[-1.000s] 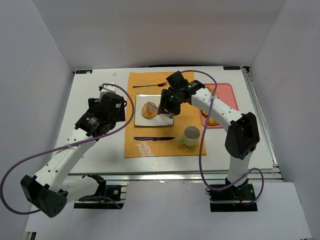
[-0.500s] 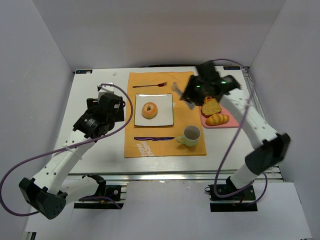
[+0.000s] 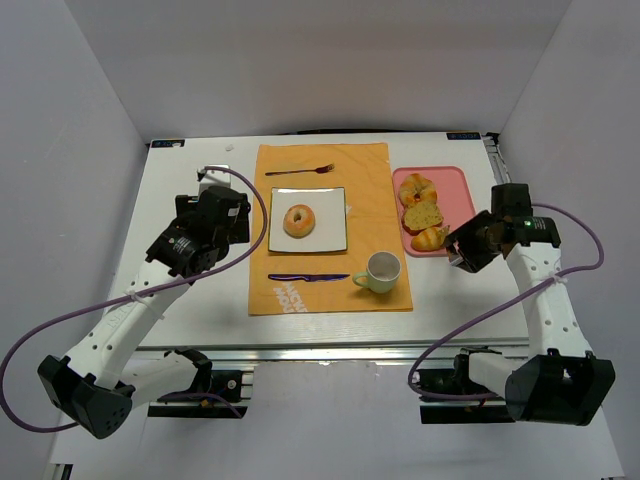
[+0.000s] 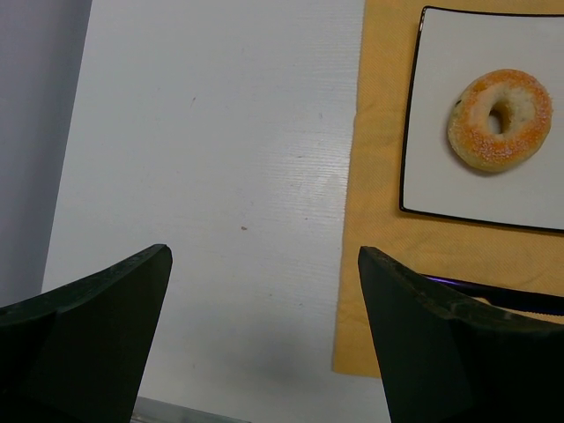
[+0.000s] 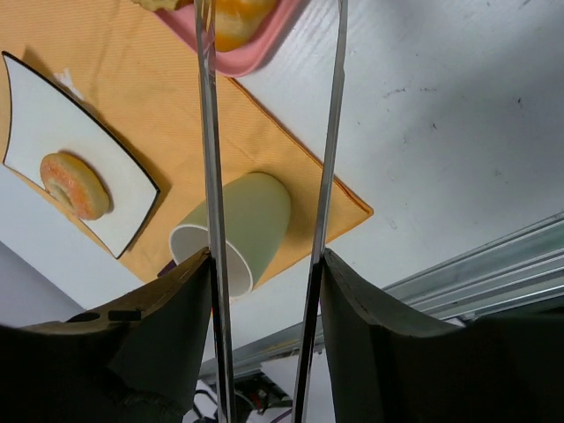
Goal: Place the bread
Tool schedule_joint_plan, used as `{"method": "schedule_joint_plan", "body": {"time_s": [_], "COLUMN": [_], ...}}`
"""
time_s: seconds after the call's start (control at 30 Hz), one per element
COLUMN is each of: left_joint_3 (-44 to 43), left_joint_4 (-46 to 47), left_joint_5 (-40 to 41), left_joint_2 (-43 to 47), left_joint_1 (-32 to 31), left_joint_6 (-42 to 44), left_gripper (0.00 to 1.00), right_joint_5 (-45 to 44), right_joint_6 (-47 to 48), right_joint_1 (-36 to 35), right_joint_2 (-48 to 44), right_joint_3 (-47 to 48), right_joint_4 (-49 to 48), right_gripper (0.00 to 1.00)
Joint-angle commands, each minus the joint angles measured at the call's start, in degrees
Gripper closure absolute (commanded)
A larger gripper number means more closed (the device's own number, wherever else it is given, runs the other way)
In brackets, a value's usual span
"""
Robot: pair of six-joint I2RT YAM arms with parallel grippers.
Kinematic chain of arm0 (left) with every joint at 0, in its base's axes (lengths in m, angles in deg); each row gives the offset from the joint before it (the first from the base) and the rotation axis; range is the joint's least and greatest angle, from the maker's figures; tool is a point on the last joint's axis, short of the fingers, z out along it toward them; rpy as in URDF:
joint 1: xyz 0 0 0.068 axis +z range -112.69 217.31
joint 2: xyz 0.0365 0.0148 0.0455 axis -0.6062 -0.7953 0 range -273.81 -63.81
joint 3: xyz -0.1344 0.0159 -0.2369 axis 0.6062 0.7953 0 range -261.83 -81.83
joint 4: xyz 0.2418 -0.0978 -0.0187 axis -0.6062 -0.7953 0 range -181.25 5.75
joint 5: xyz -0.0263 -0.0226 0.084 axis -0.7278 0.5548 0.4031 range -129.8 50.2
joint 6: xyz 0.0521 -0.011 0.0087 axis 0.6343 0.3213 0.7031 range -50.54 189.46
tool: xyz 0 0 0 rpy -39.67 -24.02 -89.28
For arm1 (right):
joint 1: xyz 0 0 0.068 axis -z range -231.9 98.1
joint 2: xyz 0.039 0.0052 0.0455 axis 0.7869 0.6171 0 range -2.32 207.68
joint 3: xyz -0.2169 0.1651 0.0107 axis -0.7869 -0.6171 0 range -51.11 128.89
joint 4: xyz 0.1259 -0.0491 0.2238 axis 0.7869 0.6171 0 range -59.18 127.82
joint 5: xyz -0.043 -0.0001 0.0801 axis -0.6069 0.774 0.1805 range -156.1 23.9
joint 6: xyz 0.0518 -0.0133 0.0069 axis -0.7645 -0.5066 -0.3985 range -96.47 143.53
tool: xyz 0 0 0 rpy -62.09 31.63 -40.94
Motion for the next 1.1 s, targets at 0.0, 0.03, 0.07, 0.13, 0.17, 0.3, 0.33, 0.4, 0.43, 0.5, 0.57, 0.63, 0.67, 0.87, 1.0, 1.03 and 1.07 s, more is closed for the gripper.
{"method": "schedule_joint_plan", "body": {"time_s": [0.0,0.03,0.07,0.13,0.17,0.3,0.33,0.4,0.43,0.5,0.57,0.63,0.67,0.87,1.0,1.03,1.07], "left_joint_3": [-0.4,-0.3,-0.2,0.2,0.3,0.5,0.6,0.6,0.5,0.6,0.6,0.6,0.6,0.5,0.4,0.3,0.4], "left_joint_4": [1.7,1.8,1.7,1.7,1.7,1.3,1.2,1.2,1.1,1.0,1.0,1.2,1.2,1.2,1.1,1.1,1.1], "left_joint_5": [-1.3,-1.3,-1.4,-1.3,-1.2,-1.0,-0.8,-0.5,-0.3,-0.1,0.0,0.0,0.0,0.2,0.4,0.5,0.5], "left_joint_2": [0.5,0.7,0.7,0.8,0.9,1.0,1.1,1.2,1.2,1.0,0.9,0.8,0.6,0.3,0.4,0.3,0.3], "left_joint_1": [-0.3,-0.3,-0.4,-0.4,-0.3,-0.3,-0.4,-0.3,-0.4,-0.3,-0.3,-0.4,-0.4,-0.3,-0.4,-0.4,-0.4], "left_joint_6": [0.6,0.6,0.6,0.6,0.6,0.6,0.6,0.7,0.7,0.9,0.8,0.9,0.9,1.0,1.0,1.1,1.1], "left_gripper": [0.02,0.02,0.02,0.02,0.02,0.02,0.02,0.02,0.02,0.02,0.02,0.02,0.02,0.02,0.02,0.02,0.02], "right_joint_5": [5.2,5.2,5.1,5.0,5.1,5.5,5.5,5.5,5.5,5.5,5.6,6.1,6.3,8.6,8.6,8.4,8.4], "right_joint_6": [-2.0,-2.0,-1.9,-1.6,-1.6,-1.5,-1.5,-1.8,-2.1,-2.3,-2.6,-2.9,-2.9,-4.6,-4.8,-4.8,-4.8], "right_joint_1": [1.6,1.7,1.7,2.0,2.0,2.1,2.1,2.2,2.2,2.2,2.3,2.3,2.3,2.9,3.1,3.1,3.2], "right_joint_2": [-0.4,-0.1,0.4,1.7,2.6,4.2,4.4,4.9,4.9,4.9,5.1,5.6,5.7,6.0,5.0,4.4,4.2], "right_joint_3": [-1.3,-1.3,-1.2,-0.8,-0.8,-0.7,-1.0,-1.7,-2.0,-2.7,-3.6,-5.0,-5.3,-6.9,-4.6,-3.8,-3.0], "right_joint_4": [-6.0,-6.4,-6.7,-7.6,-7.9,-9.0,-9.3,-9.4,-10.0,-10.4,-11.0,-11.8,-12.4,-14.2,-12.3,-11.7,-10.9], "right_gripper": [0.45,0.44,0.44,0.44,0.44,0.44,0.44,0.44,0.45,0.45,0.45,0.45,0.45,0.64,0.83,0.86,0.88]}}
